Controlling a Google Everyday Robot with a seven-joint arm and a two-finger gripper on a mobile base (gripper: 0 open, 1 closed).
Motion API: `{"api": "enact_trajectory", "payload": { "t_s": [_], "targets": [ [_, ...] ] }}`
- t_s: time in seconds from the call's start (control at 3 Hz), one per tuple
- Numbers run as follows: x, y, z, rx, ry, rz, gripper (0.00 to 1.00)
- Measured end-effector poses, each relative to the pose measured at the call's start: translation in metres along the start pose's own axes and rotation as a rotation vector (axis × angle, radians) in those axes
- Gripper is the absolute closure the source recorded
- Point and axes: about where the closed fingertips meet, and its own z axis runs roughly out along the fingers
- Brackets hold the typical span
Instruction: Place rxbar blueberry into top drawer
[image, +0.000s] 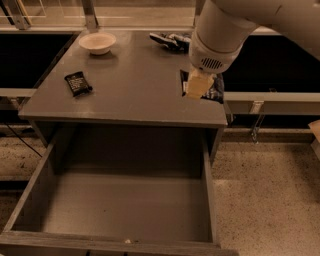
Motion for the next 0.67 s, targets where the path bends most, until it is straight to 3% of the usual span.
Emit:
{"api": "enact_trajectory", "payload": {
  "t_s": [0.33, 0.67],
  "targets": [
    [0.0, 0.0, 0.0, 0.0, -0.001, -0.001, 1.0],
    [-0.019, 0.001, 0.008, -0.018, -0.039, -0.038, 1.0]
  ]
}}
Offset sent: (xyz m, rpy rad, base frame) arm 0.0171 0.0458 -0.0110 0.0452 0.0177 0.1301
